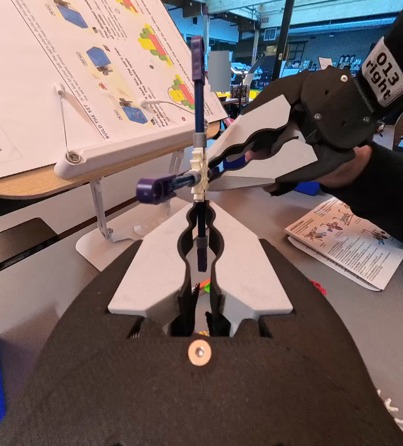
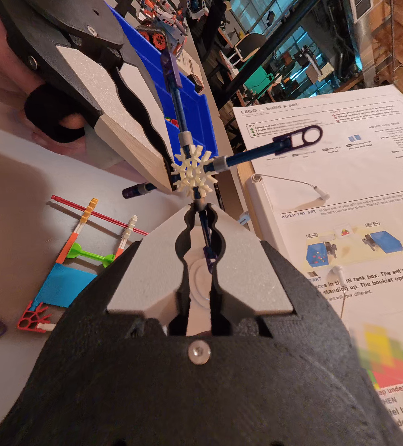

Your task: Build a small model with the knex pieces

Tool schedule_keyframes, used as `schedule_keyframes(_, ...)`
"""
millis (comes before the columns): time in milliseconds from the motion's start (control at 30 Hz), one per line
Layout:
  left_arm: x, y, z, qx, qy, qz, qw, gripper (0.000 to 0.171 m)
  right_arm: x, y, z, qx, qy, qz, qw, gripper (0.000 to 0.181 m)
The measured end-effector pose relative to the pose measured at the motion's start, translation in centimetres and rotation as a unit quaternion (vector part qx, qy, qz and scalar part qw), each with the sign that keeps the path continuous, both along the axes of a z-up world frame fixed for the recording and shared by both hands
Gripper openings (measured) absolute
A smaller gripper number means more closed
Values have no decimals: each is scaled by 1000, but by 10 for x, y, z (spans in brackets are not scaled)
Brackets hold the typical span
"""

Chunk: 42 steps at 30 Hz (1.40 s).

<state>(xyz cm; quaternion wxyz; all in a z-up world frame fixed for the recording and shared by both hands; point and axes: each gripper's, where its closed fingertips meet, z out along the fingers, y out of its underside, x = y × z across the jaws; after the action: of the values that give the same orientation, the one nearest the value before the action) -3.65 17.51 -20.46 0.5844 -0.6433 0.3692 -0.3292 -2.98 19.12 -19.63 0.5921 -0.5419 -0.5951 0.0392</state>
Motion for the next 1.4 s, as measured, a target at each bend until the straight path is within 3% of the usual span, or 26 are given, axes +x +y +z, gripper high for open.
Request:
schedule_keyframes(400, 6, 0, -20, 1, 56, -8, 998, 3, 14, -10, -20, -104, -34, 26, 994, 20)
schedule_keyframes(733, 1, 1, -25, 6, 85, -2, 996, 3, 17, -6, -14, -90, -40, 8, 995, 25)
schedule_keyframes(867, -9, 9, -32, 9, 135, 42, 990, 3, 28, 17, -17, -81, -50, -72, 993, 27)
schedule_keyframes(1000, -25, 19, -32, 4, 167, 109, 980, 2, 35, 25, -24, -148, -26, -111, 982, 41)
schedule_keyframes(1133, -44, 26, -20, 22, 179, 160, 970, 4, 32, 14, -57, -267, -38, -102, 958, 66)
schedule_keyframes(1233, -50, 25, -6, 17, 137, 164, 977, 4, 22, -20, -90, -359, -84, -60, 928, 74)
schedule_keyframes(1400, -50, 21, 6, 3, 81, 128, 988, 4, 0, -44, -153, -393, -162, -73, 902, 88)
